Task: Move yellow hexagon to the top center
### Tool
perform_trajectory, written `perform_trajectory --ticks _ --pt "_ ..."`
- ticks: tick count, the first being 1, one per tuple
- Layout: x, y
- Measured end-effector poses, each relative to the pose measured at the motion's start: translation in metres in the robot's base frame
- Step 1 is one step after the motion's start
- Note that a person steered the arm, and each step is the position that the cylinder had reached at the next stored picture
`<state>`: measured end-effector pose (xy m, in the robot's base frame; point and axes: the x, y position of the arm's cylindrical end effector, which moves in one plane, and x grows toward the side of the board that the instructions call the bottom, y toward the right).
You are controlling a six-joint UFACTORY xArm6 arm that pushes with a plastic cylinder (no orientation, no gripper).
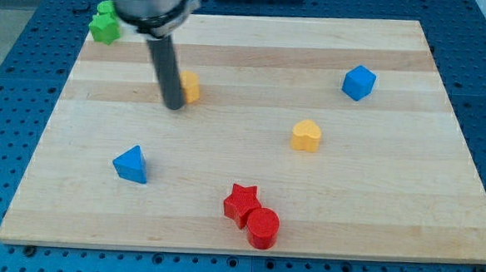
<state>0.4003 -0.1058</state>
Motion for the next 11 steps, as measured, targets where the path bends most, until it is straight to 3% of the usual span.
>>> perform_trajectory --ticks 2,3,4,5,7,9,11 --pt "-0.082 0.065" --pt "-0.066 0.073" --pt "-0.023 0.06" --pt "-0.026 0.007" --pt "-0.051 0.008" --pt "-0.115 0.05" --pt "-0.122 0.094"
